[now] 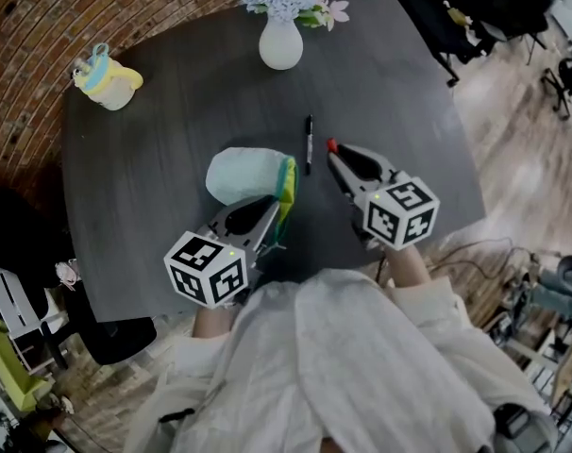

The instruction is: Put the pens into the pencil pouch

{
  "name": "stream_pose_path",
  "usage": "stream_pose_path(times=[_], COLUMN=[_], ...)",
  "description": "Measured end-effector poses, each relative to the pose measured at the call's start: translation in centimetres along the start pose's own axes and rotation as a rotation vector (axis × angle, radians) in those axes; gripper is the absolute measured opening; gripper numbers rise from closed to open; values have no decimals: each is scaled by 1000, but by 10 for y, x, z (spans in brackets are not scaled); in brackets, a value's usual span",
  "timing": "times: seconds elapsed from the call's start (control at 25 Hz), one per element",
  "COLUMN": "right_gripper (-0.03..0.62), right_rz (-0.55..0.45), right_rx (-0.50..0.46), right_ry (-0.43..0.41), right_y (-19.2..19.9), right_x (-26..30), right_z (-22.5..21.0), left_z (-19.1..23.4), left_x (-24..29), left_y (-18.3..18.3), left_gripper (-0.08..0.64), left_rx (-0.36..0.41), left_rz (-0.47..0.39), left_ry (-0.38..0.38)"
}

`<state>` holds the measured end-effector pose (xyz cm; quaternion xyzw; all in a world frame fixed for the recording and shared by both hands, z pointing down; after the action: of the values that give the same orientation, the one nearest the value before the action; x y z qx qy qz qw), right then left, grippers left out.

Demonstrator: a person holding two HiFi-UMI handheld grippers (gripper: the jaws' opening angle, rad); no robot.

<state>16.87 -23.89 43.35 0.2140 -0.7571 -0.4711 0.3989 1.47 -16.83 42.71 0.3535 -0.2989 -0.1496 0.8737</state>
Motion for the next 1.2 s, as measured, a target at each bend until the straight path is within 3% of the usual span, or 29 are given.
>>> stream_pose_path(times=[0.28,0.4,0.64,0.76,0.96,1.2], right_gripper=[61,61,61,61,61,61], right_rz=[-216,-317,-490,-585,-695,-686], right_rx=[-156,-195,-152,-87,19,49], right_ry=[-259,-335,-444,-456,-401,-396], right_y=[-58,-77,-99,-102,-93,-81], right_x=[1,-4,-12,-15,-15,-8], right_z=[77,103,136,138,127,126], left_z=[-4,-5,-3,-2,-5,-5], left_x=[-11,-16,-25,-27,-28,-28], left_y=[-1,-2,-5,-4,-3,-5], left_gripper=[40,40,40,40,38,38], left_rx=[-27,-75,-151,-176,-209,-229], left_rz=[-66,-102,-158,-175,-192,-203], left_ry=[40,56,90,102,129,139])
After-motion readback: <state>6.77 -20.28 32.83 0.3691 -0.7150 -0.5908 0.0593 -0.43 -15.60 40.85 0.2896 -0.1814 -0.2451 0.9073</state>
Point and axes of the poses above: the fingertips, and each gripper's own axes: x forward along the fingers, z to its left, y out of its underside, the point moved 3 cm from there along -x, backward along the fingers, and after that the axes turned 6 degrees about -x, right-handed, at the moved point
